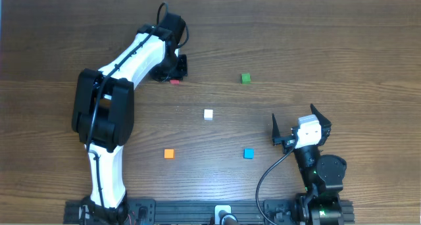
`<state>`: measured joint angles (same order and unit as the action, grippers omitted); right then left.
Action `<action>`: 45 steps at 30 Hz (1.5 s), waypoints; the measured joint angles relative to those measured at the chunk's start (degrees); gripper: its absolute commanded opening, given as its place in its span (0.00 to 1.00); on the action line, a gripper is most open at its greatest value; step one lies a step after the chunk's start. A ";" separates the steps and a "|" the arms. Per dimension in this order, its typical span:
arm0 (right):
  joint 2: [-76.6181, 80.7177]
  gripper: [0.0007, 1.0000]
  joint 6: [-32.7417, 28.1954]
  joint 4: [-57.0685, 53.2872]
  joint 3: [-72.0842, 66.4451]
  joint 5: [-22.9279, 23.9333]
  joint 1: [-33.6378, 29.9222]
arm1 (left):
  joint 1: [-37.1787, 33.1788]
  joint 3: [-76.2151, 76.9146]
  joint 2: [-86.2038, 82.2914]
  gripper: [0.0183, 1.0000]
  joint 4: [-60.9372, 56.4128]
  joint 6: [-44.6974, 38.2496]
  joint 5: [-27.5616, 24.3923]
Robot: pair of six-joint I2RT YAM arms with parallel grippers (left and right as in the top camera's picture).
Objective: Stack Cubes
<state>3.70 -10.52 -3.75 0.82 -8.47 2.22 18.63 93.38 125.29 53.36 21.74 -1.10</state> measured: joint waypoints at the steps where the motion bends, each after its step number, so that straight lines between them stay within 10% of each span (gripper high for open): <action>1: 0.00 0.99 0.02 0.00 0.00 0.00 0.00 | 0.02 0.00 0.00 0.12 0.00 0.33 0.09; 15: 0.00 0.99 0.04 0.00 0.00 0.00 0.00 | 2.45 0.00 -11.54 0.02 8.66 8.15 1.90; 28: 0.00 0.99 0.02 0.00 0.00 0.00 0.00 | 24.98 -0.74 -22.32 0.02 9.94 22.88 9.38; 45: 0.00 0.99 0.02 0.00 0.00 0.00 0.00 | 24.92 -5.33 -12.83 0.02 2.73 24.35 9.84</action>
<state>3.70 -10.50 -3.75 0.82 -8.47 2.22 43.55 88.05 112.46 56.10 46.09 8.73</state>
